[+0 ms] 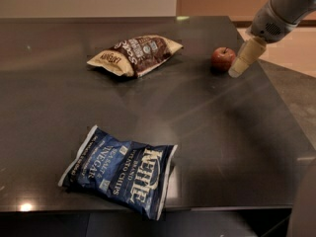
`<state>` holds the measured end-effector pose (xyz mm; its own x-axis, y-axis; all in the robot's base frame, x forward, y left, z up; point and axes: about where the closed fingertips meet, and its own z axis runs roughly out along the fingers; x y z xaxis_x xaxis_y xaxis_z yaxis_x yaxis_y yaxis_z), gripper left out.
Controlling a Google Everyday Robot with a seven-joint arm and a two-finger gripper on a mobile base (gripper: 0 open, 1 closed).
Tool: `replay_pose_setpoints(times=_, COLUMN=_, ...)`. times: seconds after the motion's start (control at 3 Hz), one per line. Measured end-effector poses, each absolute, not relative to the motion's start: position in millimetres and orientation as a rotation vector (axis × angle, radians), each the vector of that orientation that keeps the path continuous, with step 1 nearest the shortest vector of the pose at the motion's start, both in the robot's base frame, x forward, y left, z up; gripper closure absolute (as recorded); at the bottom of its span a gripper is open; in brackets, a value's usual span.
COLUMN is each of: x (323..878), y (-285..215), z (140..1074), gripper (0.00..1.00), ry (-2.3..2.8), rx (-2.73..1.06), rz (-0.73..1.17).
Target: Move apple near blue chip bag
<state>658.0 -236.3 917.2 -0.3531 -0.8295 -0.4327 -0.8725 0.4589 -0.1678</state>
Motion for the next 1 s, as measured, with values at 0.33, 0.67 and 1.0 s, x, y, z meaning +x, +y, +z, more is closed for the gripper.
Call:
replay_pose_setpoints(times=0.33, x=672, y=-240, z=908, gripper=0.0, ry=2.27, rx=-1.291, rz=0.149)
replay_pose_setpoints(times=0.67, x=698, y=-233, z=898, gripper=0.0, ry=2.243, rx=-1.086, rz=0.173)
replay_pose_setpoints(times=1.0, x=720, y=-228, z=883, gripper=0.0, ry=2.229, rx=-0.932, rz=0.204)
